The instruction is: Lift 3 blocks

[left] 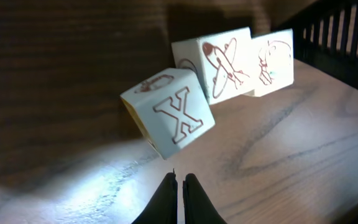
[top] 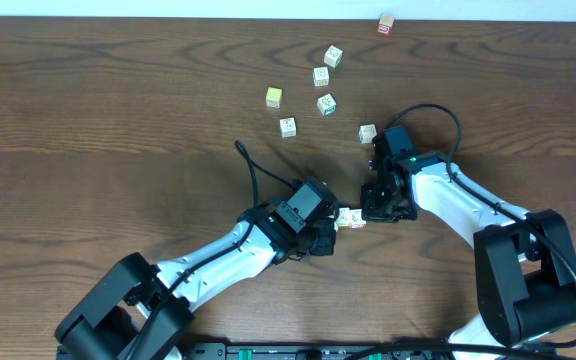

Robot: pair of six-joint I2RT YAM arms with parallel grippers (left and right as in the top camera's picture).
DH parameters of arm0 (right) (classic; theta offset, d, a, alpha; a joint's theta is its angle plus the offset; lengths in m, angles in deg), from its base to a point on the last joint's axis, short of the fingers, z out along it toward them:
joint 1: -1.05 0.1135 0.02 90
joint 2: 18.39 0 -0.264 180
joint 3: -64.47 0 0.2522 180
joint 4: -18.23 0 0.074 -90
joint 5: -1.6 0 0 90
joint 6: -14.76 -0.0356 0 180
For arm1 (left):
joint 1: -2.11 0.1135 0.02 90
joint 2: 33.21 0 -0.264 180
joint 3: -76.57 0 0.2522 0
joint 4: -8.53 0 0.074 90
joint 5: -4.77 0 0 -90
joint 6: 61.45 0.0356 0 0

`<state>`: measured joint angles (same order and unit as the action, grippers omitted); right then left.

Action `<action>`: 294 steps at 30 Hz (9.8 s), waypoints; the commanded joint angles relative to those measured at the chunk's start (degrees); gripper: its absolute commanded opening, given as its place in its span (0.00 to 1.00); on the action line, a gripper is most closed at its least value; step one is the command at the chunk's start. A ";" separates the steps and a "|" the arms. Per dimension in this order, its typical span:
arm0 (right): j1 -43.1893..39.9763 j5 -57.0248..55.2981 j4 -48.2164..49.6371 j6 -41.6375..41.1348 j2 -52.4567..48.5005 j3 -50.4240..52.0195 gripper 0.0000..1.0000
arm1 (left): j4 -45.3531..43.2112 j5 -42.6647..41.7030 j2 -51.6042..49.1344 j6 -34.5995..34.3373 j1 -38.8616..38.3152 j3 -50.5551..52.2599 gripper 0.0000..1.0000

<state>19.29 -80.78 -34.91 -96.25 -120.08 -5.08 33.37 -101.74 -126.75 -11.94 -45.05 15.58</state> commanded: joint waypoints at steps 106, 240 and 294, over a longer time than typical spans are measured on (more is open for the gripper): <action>0.17 -4.33 -2.43 -1.88 -1.73 1.33 0.01 | -9.86 4.76 -5.38 4.68 -0.94 0.94 0.07; -0.74 -10.80 -2.97 8.07 -1.73 1.33 0.01 | -1.38 4.15 0.57 1.16 -2.89 0.92 0.07; -0.46 15.96 1.90 11.19 -1.73 1.33 0.01 | -7.93 6.60 -6.43 -0.39 2.43 0.92 0.08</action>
<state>18.72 -70.05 -33.27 -83.99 -120.78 -4.49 26.90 -92.35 -132.28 -9.45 -41.51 15.98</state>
